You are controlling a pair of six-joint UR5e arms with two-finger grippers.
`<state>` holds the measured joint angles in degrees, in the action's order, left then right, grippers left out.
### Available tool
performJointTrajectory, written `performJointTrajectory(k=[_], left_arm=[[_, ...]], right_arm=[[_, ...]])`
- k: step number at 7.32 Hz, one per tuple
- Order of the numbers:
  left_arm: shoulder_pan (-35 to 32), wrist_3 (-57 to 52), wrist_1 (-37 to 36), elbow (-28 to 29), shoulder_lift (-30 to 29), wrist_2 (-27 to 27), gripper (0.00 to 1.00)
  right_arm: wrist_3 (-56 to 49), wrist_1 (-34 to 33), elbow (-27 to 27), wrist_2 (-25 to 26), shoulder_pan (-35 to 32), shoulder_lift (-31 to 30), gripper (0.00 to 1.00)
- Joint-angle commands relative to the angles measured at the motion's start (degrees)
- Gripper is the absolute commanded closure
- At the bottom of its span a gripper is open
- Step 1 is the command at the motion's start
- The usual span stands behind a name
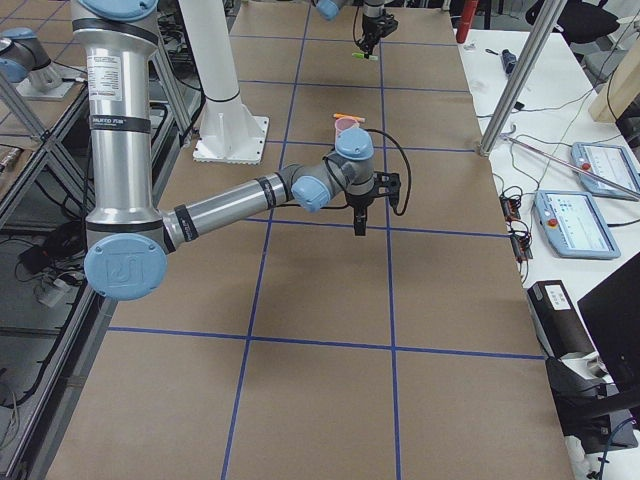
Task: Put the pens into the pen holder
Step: 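Lift and carry the green marker over the pink cup with the left gripper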
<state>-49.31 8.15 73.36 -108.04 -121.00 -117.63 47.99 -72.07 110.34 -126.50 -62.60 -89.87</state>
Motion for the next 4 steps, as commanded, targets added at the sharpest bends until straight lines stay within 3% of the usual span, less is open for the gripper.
performJointTrajectory(k=[1,4], left_arm=[[8.4,12.19,1.77,-0.68,-12.36,6.75,1.0],[18.26,17.82,17.48,5.71,-15.05,25.47,1.0]], right_arm=[[0.43,0.09,-0.29,0.02,0.03,1.1,0.01],[2.63,0.09,-0.65,0.02,0.29,2.15,0.01]])
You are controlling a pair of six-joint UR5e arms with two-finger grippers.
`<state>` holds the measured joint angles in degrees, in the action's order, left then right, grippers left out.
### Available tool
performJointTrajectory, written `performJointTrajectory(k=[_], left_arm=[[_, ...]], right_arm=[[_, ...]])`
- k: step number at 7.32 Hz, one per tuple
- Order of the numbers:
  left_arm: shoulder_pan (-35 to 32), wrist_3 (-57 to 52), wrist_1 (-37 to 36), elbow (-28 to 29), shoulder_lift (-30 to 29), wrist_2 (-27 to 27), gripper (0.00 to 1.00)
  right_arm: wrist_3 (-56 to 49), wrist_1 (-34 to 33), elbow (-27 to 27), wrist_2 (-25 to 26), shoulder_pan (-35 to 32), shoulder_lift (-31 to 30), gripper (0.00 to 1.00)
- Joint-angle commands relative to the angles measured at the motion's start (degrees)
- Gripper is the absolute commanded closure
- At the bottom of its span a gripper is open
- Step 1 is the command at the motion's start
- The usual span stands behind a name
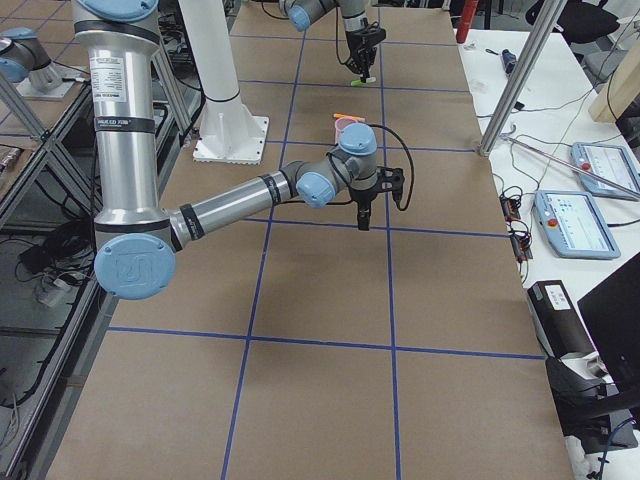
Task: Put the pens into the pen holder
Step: 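Lift and carry the green marker over the pink cup with the left gripper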
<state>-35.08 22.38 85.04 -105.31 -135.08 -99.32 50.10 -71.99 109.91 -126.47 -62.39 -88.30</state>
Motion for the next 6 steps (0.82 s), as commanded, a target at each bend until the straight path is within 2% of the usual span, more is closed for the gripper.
performJointTrajectory(k=[1,6], left_arm=[[6.14,7.9,8.1,4.48,-1.07,10.35,1.0],[8.62,11.53,13.83,8.54,-1.33,12.05,1.0]], right_arm=[[2.52,0.0,-0.48,0.0,0.07,1.46,0.01],[2.98,0.0,-1.28,0.0,0.77,2.26,0.01]])
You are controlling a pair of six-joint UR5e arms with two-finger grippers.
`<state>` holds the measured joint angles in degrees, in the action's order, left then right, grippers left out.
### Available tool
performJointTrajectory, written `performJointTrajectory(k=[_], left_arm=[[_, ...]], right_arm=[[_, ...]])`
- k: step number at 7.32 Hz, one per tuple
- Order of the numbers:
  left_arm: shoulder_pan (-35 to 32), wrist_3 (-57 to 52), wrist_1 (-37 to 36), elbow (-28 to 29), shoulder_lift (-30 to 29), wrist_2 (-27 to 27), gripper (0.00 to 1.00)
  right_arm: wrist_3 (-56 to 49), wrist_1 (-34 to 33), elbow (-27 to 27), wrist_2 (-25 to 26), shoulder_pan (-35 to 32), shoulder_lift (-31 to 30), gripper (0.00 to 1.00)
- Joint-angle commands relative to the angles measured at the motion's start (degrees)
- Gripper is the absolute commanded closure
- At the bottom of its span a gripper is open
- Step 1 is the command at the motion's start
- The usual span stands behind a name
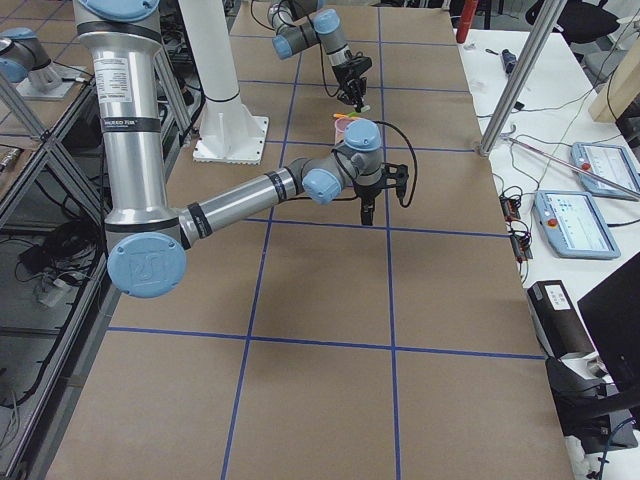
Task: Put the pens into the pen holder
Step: 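Lift and carry the green marker over the pink cup with the left gripper, then release the green marker into the cup while the right gripper reaches the purple marker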
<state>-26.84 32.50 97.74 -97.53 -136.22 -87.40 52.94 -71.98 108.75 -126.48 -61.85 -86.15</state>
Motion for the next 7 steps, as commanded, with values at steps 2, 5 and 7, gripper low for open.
performJointTrajectory(k=[2,5,7], left_arm=[[1.08,1.78,1.14,0.67,-0.01,0.12,1.0],[1.79,7.73,1.14,0.5,-0.18,0.92,0.01],[-0.83,7.84,-2.26,-2.65,0.34,-1.44,0.02]], right_arm=[[2.67,0.0,-0.81,0.0,1.2,1.67,0.01],[9.51,0.09,-1.26,0.18,6.19,5.01,0.0],[17.93,-0.43,-1.78,3.07,12.52,10.63,0.01]])
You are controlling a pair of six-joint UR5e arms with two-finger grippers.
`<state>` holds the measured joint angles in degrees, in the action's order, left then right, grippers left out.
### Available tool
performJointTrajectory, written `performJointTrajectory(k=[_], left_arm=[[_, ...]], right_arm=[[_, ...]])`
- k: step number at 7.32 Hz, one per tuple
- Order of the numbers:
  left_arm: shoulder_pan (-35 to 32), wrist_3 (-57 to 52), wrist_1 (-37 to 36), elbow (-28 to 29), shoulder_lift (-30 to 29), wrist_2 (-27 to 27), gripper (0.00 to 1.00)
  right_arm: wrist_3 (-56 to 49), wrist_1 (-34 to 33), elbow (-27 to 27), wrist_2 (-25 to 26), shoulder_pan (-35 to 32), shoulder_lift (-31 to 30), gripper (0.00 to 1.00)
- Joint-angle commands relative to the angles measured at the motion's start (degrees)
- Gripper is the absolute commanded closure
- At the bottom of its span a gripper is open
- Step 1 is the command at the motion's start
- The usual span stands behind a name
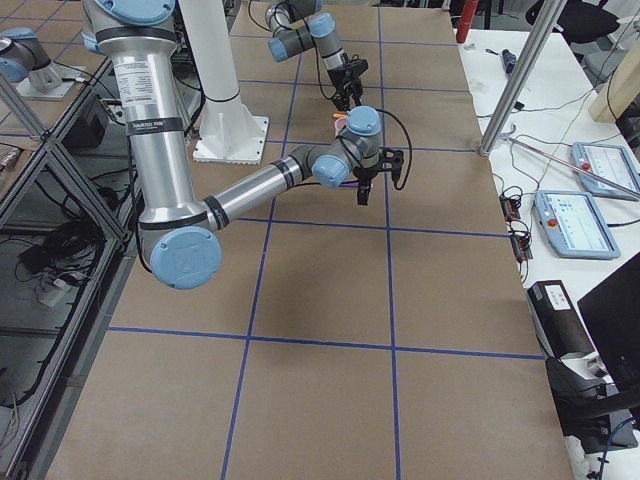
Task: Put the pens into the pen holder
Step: 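Release the green marker into the cup while the right gripper reaches the purple marker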
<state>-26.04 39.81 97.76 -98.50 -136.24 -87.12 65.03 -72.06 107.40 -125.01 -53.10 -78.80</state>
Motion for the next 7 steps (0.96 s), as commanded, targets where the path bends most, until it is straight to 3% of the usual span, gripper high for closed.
performJointTrajectory(k=[1,2,3,4,6,7], left_arm=[[-3.39,0.71,-6.58,-2.21,1.84,-4.26,0.01],[-5.58,0.8,-9.06,-5.96,5.95,-7.94,0.01],[-9.52,5.49,-9.6,-7.22,8.6,-13.19,0.01],[-12.17,9.28,-9.7,-7.92,10.45,-17.77,0.01],[-13.94,9.76,-10.05,-16.59,19.14,-18.25,0.0],[-14.47,9.67,-13.62,-19.33,20.22,-18.26,0.0]], right_arm=[[8.95,-0.45,-3.22,1.61,6.06,6.95,0.02],[10.11,-2.1,-3.59,6.05,10.08,8.82,0.04],[9.6,-3.51,-4.29,7.13,10.56,10.14,0.09],[5.59,-4.22,-6.3,2.45,9.61,10.33,0.15],[-1.04,-7.71,-14.8,-1.81,8.98,16.87,0.18],[-4.61,-8.87,-18.94,-4.0,8.37,19.53,0.22]])
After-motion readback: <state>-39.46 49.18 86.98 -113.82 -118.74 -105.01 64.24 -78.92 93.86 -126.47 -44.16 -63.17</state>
